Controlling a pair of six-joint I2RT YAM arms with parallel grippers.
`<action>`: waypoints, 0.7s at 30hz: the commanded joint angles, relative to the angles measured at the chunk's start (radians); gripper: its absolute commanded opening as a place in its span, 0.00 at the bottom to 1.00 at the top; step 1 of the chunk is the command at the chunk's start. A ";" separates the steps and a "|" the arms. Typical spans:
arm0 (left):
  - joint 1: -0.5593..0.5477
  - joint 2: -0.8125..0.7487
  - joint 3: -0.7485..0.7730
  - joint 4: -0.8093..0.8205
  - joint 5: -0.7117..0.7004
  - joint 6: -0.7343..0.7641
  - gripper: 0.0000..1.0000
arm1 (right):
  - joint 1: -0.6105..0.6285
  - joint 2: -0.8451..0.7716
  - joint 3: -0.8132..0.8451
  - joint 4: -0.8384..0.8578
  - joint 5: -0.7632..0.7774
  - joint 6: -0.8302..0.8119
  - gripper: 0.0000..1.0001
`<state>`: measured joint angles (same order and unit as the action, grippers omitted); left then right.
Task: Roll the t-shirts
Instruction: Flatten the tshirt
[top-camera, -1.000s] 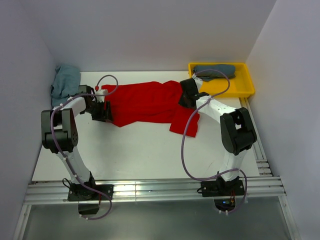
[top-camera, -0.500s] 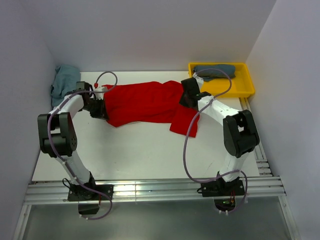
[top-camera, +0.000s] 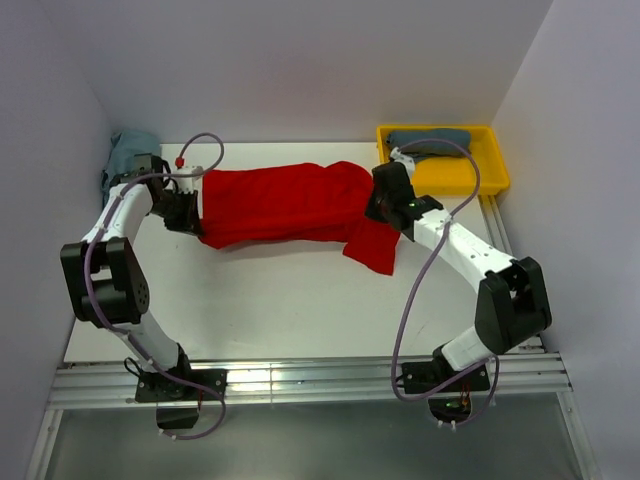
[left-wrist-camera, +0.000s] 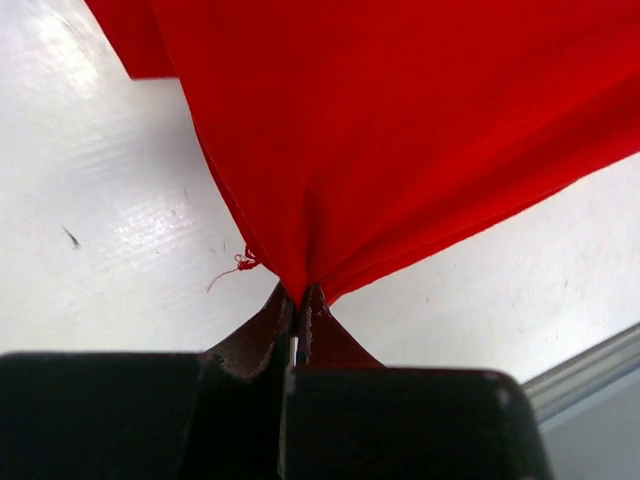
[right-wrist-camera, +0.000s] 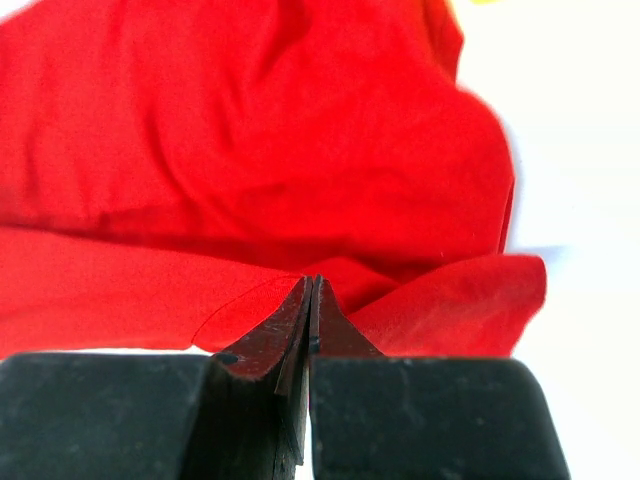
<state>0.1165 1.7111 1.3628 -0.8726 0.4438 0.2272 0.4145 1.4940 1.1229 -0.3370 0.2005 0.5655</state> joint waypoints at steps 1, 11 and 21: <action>0.009 0.089 0.092 -0.083 -0.011 0.050 0.00 | 0.032 0.054 0.058 -0.071 0.056 -0.055 0.00; 0.002 0.377 0.363 -0.096 -0.002 -0.012 0.51 | 0.014 0.396 0.322 -0.128 0.128 -0.058 0.00; 0.003 0.177 0.132 0.055 0.018 -0.031 0.66 | -0.006 0.400 0.265 -0.074 0.094 -0.041 0.00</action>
<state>0.1173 1.9900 1.5379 -0.8757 0.4343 0.2119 0.4145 1.9171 1.3964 -0.4381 0.2718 0.5163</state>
